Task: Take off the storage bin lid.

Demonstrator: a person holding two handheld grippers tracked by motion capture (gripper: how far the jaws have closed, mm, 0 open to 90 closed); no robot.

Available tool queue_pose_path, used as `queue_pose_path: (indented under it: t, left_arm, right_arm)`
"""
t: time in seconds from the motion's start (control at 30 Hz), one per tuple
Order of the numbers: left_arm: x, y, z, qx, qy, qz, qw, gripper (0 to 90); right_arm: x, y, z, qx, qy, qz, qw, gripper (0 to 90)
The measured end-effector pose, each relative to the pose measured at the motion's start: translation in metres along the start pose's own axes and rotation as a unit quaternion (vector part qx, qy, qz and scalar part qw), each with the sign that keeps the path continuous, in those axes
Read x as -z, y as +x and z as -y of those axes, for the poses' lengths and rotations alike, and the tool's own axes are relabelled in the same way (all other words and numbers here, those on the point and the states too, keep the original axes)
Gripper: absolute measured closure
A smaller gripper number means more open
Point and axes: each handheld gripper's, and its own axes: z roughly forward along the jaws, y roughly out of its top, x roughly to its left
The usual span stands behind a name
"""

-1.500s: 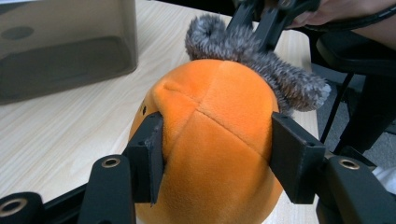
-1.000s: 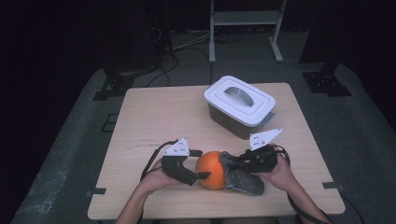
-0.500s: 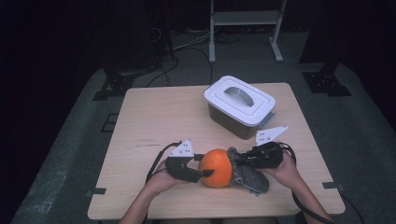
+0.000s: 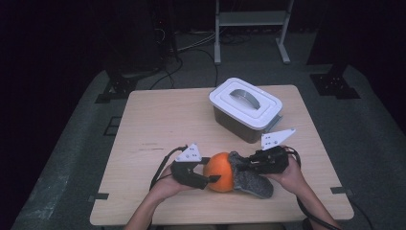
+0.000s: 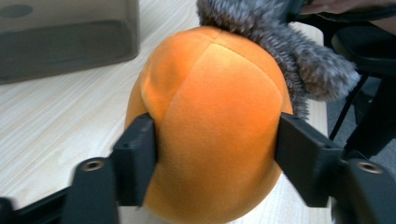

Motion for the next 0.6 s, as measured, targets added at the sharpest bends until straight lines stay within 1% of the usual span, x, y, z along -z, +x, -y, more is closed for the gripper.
queue_pose_path:
  t: [0.03,0.1,0.2,0.27,0.3,0.33,0.37,0.4,0.43,0.47,0.5,0.53,0.57,0.6]
  left_arm:
    - [0.0,0.0,0.0,-0.004,-0.003,-0.002,1.0,25.6]
    - [-0.001,0.001,0.001,-0.002,-0.008,-0.001,1.0,19.8]
    - [-0.003,0.002,0.002,-0.005,-0.014,-0.003,0.9999,13.2]
    - [-0.008,0.001,0.004,-0.013,-0.014,0.001,0.9998,10.9]
    - [-0.008,0.001,0.004,-0.013,-0.014,0.001,0.9998,11.2]
    - [-0.009,0.0,0.004,-0.018,-0.01,0.005,0.9998,13.2]
    - [-0.009,-0.003,0.005,-0.033,-0.006,0.005,0.9994,13.2]
    - [-0.009,-0.005,0.005,-0.046,0.0,0.006,0.9989,15.1]
    - [-0.008,-0.006,0.004,-0.049,0.005,0.015,0.9987,21.5]
    - [-0.007,-0.007,0.004,-0.052,0.005,0.028,0.9983,21.5]
    - [-0.005,-0.007,0.004,-0.056,0.004,0.044,0.9974,24.6]
    - [-0.002,-0.008,0.004,-0.063,-0.003,0.057,0.9964,30.0]
    - [-0.002,-0.008,0.004,-0.063,-0.003,0.057,0.9964,29.6]
    - [-0.002,-0.008,0.004,-0.061,-0.005,0.049,0.9969,26.2]
  right_arm:
    - [0.0,0.0,0.001,-0.003,0.001,-0.005,1.0,78.3]
    - [0.001,-0.001,0.004,-0.007,0.006,-0.01,0.9999,78.2]
    - [0.003,-0.003,0.006,-0.008,0.012,-0.021,0.9997,78.1]
    - [0.004,-0.004,0.007,-0.008,0.017,-0.03,0.9994,78.1]
    - [0.004,-0.004,0.007,-0.008,0.017,-0.03,0.9994,78.1]
    - [0.005,-0.005,0.008,-0.008,0.014,-0.026,0.9995,78.1]
    - [0.005,-0.005,0.008,-0.008,0.014,-0.026,0.9995,78.1]
    - [0.005,-0.005,0.008,-0.009,0.014,-0.021,0.9996,78.1]
    - [0.007,-0.007,0.009,-0.01,0.013,-0.004,0.9999,77.8]
    - [0.007,-0.007,0.009,-0.01,0.013,-0.004,0.9999,77.8]
    - [0.009,-0.008,0.01,-0.014,0.013,0.007,0.9998,77.6]
    - [0.012,-0.013,0.013,-0.023,0.012,0.021,0.9994,77.5]
    - [0.013,-0.015,0.015,-0.027,0.011,0.021,0.9993,77.5]
    - [0.014,-0.016,0.016,-0.03,0.009,0.019,0.9993,77.6]
